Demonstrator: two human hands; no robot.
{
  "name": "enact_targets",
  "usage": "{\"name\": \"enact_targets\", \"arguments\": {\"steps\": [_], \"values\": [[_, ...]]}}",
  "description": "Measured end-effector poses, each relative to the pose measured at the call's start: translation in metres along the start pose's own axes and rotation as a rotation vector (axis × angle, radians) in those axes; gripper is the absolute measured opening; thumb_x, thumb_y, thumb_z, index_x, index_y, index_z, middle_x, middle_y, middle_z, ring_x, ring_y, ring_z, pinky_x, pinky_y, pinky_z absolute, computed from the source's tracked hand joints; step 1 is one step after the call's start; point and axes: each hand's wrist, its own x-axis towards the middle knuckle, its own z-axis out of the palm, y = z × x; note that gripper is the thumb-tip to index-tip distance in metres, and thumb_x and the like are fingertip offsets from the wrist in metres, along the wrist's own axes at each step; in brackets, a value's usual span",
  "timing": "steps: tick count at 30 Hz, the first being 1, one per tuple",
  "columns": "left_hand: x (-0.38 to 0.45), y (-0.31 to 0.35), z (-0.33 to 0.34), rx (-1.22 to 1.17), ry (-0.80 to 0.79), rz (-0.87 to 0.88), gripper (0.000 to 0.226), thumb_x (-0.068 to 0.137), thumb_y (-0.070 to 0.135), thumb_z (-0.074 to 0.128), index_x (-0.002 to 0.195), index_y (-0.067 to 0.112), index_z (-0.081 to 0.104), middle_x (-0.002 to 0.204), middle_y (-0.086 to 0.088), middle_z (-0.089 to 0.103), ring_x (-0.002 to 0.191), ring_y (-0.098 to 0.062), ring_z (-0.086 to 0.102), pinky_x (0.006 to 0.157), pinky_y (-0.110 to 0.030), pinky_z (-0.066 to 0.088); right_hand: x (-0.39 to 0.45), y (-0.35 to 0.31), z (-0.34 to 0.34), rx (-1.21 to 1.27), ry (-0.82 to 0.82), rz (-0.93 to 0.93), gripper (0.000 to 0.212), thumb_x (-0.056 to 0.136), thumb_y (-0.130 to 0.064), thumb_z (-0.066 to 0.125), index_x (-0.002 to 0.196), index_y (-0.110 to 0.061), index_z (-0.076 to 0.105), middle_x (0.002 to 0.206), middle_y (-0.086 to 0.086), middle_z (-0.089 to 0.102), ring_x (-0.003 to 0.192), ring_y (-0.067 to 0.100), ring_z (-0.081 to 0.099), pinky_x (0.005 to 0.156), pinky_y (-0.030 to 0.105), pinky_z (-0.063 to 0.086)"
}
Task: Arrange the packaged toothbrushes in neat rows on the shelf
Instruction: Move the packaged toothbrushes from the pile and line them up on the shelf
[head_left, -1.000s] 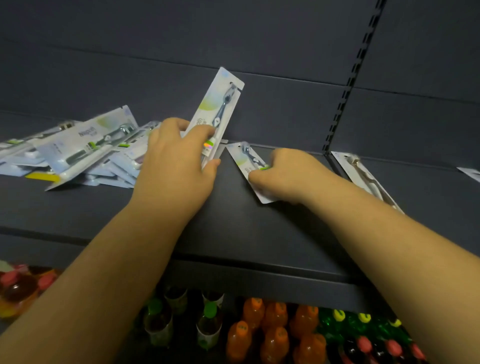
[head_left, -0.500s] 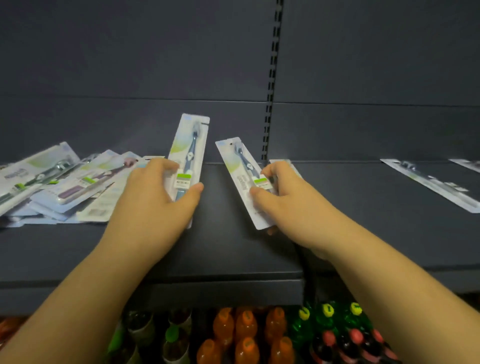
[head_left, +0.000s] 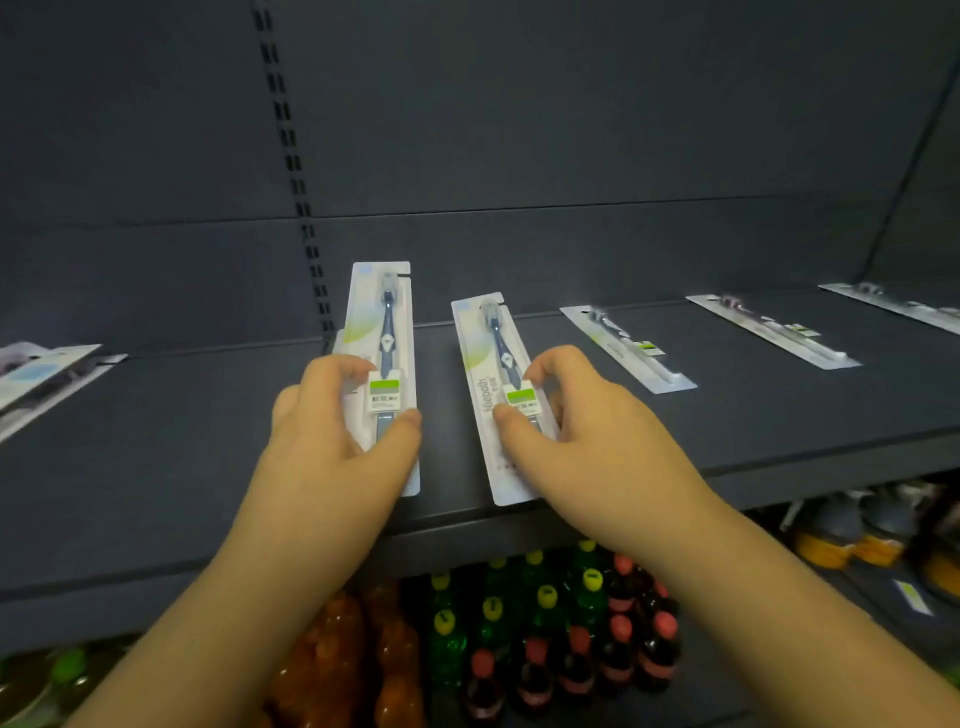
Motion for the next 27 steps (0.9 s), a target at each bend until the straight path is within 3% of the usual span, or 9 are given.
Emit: {"name": "enact_targets", "arguments": {"steps": [2, 7, 13, 21, 27], "values": [[-0.010, 0.021, 0.028, 0.005, -0.009, 0.016, 0.035, 0.087, 0.042, 0.060, 0.115, 0.046, 0.039, 0.119, 0.013, 0.042, 0.086, 0.000, 0.052, 0.062, -0.019, 0.039, -0.005, 0.026, -0.022, 0.014, 0.005, 0.011, 0.025, 0.090, -0.056, 0.050, 0.103, -0.037, 0.041, 0.065, -0.007, 0.050, 0.061, 0.009, 0.053, 0.052, 0.030, 0.034], [-0.028, 0.064, 0.093, -0.017, -0.046, 0.036, 0.034, 0.086, 0.048, 0.055, 0.115, 0.049, 0.038, 0.122, 0.009, 0.051, 0.091, -0.009, 0.057, 0.070, -0.034, 0.045, -0.015, 0.087, -0.077, -0.007, 0.001, 0.013, 0.022, 0.093, -0.054, 0.048, 0.103, -0.037, 0.039, 0.062, -0.008, 0.046, 0.059, 0.008, 0.050, 0.049, 0.028, 0.030], [-0.035, 0.107, 0.148, 0.104, -0.079, 0.016, 0.034, 0.090, 0.046, 0.053, 0.119, 0.049, 0.035, 0.116, 0.012, 0.038, 0.076, -0.006, 0.055, 0.058, -0.022, 0.037, -0.006, 0.143, -0.121, -0.013, -0.018, 0.035, 0.026, 0.094, -0.055, 0.046, 0.105, -0.033, 0.038, 0.063, -0.007, 0.046, 0.060, 0.011, 0.052, 0.050, 0.030, 0.031], [-0.005, 0.126, 0.193, 0.207, -0.107, 0.029, 0.037, 0.089, 0.050, 0.052, 0.121, 0.049, 0.033, 0.114, 0.013, 0.035, 0.068, -0.005, 0.056, 0.057, -0.019, 0.037, 0.043, 0.188, -0.145, -0.126, 0.007, 0.018, 0.027, 0.095, -0.055, 0.043, 0.108, -0.032, 0.039, 0.072, -0.008, 0.054, 0.067, 0.005, 0.053, 0.054, 0.027, 0.039], [0.027, 0.127, 0.224, 0.185, -0.145, 0.052, 0.037, 0.092, 0.049, 0.049, 0.124, 0.047, 0.031, 0.116, 0.013, 0.033, 0.080, -0.002, 0.051, 0.056, -0.015, 0.035, 0.090, 0.206, -0.151, -0.262, 0.009, -0.009, 0.024, 0.097, -0.053, 0.042, 0.104, -0.030, 0.037, 0.074, -0.011, 0.050, 0.064, 0.002, 0.047, 0.052, 0.030, 0.034]]}}
